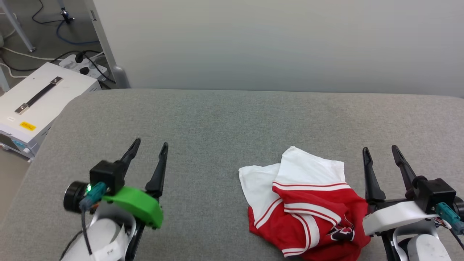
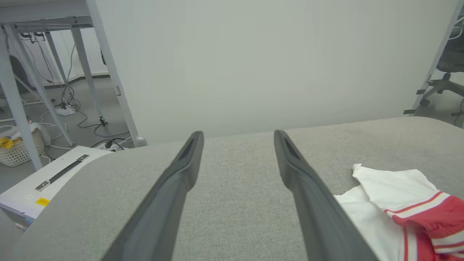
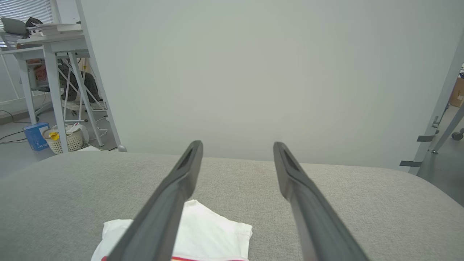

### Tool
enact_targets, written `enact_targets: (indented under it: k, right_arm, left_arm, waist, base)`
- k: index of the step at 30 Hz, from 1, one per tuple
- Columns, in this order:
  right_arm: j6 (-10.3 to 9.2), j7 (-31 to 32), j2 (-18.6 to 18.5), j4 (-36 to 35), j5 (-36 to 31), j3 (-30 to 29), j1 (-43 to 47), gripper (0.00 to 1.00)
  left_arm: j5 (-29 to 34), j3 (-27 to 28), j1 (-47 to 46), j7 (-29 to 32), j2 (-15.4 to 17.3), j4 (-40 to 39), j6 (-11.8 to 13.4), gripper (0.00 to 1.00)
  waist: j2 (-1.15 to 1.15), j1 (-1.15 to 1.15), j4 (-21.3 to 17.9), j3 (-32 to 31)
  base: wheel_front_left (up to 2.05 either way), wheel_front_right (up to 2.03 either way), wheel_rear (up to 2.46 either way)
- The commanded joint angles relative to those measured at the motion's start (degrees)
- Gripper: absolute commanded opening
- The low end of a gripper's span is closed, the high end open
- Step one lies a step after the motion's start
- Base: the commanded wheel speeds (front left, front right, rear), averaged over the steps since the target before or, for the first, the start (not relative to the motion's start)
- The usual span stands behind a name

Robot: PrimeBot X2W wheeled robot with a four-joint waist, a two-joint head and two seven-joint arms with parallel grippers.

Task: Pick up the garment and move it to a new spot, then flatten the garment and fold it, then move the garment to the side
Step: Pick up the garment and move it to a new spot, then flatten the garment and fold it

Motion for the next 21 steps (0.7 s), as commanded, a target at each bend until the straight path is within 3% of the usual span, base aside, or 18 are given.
enact_targets:
  k: [1,7,17,21]
  right_arm:
    - [-0.04,-0.5,-0.1,-0.2,-0.3,0.3,1.1,1.0]
    - [-0.04,-0.5,-0.1,0.0,0.0,1.3,2.4,1.0]
    - [-0.04,-0.5,-0.1,1.3,-2.0,0.7,0.7,1.0]
    - [-0.04,4.4,-0.1,3.8,-5.1,1.8,-2.7,1.0]
  left_arm:
    - [0.4,2.3,3.8,-0.3,-0.6,-1.2,0.3,1.0]
    - [3.3,13.0,14.4,-0.3,-4.5,-5.6,-1.0,1.0]
    - [11.4,17.8,16.3,-0.3,-10.3,-6.0,-6.8,1.0]
    - [13.5,19.0,15.1,-0.3,-11.8,-5.5,-8.5,1.0]
  waist:
    - [0.69,0.0,0.2,-0.3]
    - [0.69,0.0,0.8,-0.3]
    - [0.69,0.0,2.3,3.1]
    - [0.69,0.0,2.7,5.4]
  base:
    - [0.0,0.0,0.0]
    - [0.0,0.0,0.0]
    - [0.0,0.0,0.0]
    - [0.0,0.0,0.0]
